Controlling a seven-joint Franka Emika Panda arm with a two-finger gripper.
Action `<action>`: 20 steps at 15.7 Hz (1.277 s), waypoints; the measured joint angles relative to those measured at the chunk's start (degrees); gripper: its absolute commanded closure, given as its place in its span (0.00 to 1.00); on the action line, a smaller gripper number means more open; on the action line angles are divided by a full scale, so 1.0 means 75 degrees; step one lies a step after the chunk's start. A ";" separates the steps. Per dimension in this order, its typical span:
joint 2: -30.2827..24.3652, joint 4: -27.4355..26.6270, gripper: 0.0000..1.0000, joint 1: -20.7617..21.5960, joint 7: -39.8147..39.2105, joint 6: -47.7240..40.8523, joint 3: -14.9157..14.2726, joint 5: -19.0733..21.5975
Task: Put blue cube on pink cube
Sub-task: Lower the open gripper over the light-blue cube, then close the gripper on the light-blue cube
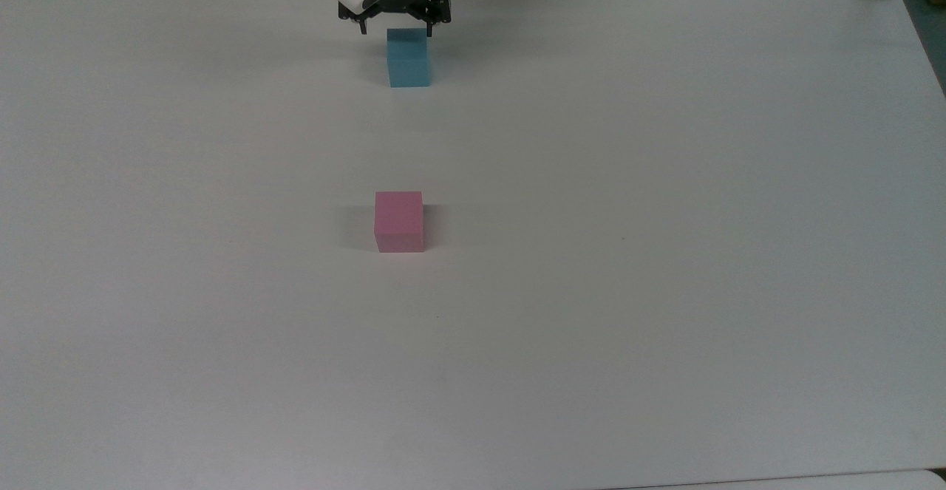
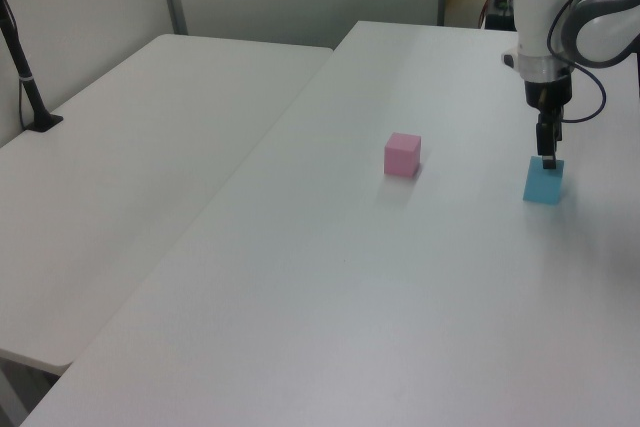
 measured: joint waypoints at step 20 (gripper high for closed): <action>0.0765 0.0139 0.72 0.0029 -0.0422 0.0640 0.0025 -0.0001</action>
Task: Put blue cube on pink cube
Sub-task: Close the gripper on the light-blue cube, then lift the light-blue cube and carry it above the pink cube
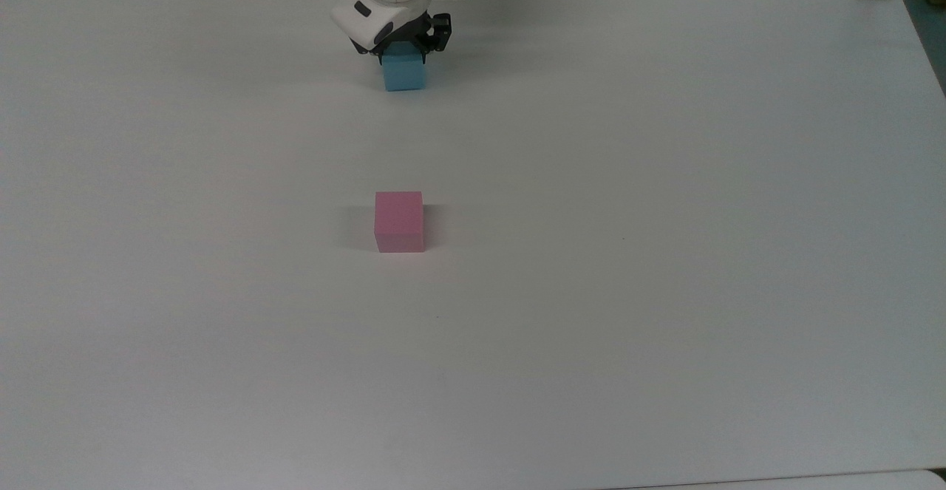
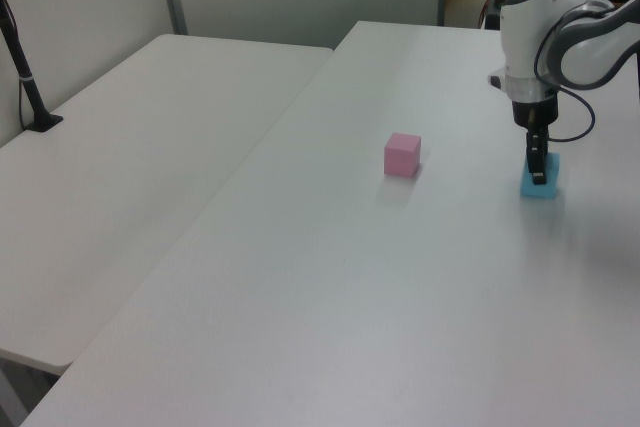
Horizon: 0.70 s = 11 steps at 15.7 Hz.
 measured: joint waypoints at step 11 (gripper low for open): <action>-0.0397 0.3072 0.71 0.0091 -0.0001 -0.2953 0.0057 0.0004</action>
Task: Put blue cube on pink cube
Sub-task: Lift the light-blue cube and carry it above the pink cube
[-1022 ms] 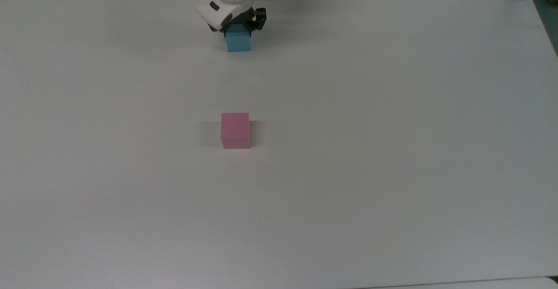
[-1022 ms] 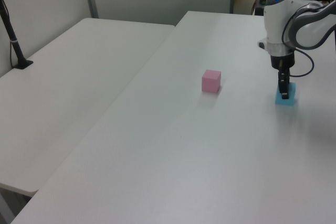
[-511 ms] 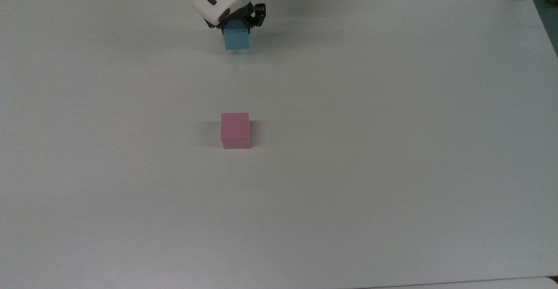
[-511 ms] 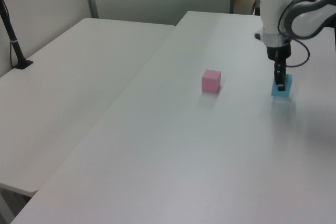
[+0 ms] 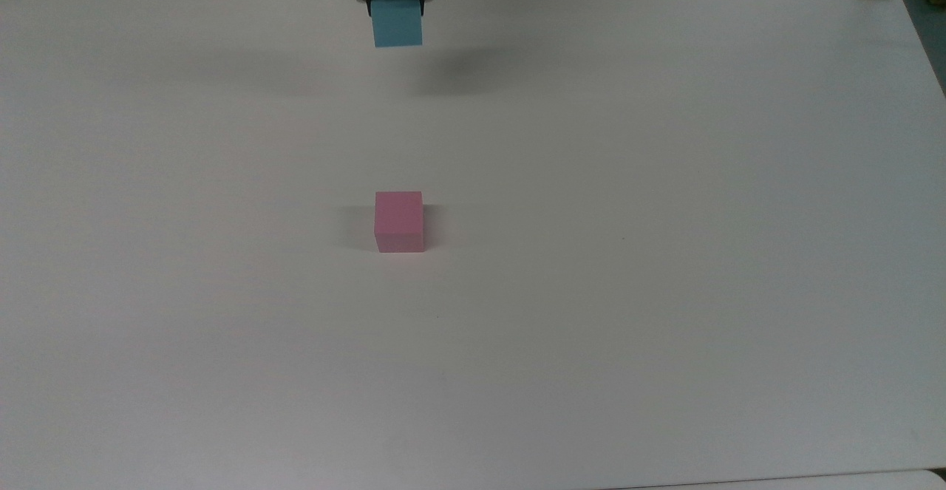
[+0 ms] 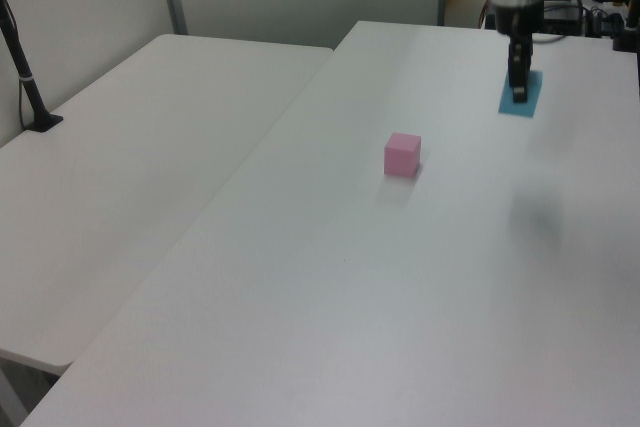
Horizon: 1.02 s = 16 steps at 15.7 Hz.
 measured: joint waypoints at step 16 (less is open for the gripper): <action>0.4084 0.5549 0.67 -0.0108 0.0002 -0.1578 -0.0107 0.0149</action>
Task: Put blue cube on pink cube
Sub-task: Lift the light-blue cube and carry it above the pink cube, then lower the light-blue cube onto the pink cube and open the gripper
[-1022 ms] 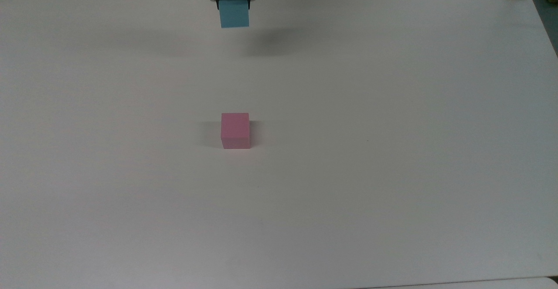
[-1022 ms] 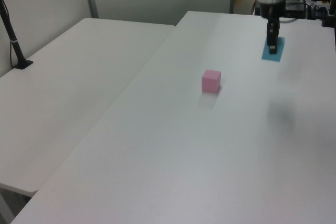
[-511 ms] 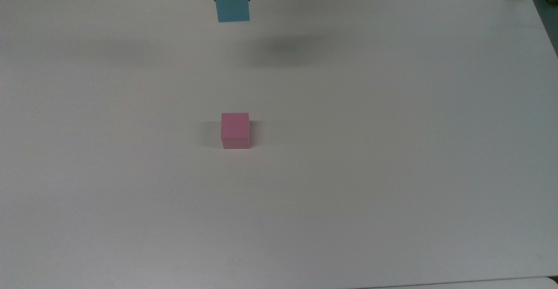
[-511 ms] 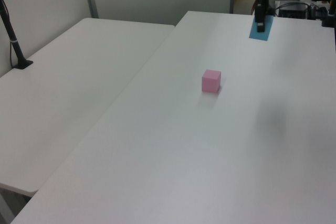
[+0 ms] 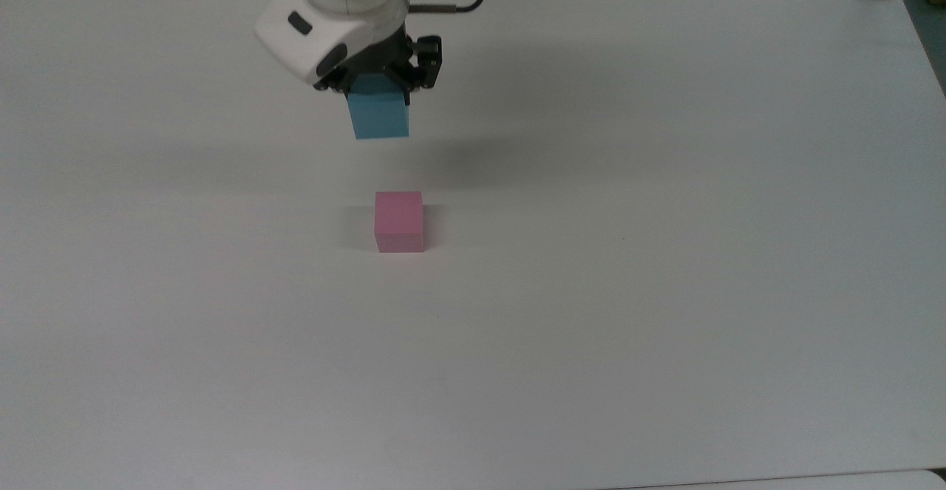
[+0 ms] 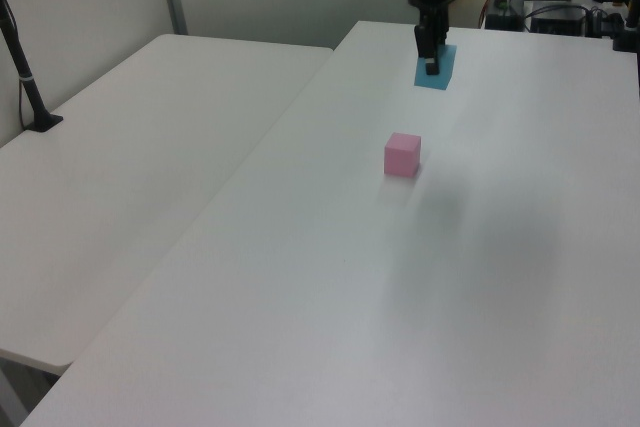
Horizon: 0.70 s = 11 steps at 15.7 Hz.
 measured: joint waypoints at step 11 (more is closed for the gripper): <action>0.1382 0.0204 0.64 0.0062 0.0243 0.1156 0.0018 0.0000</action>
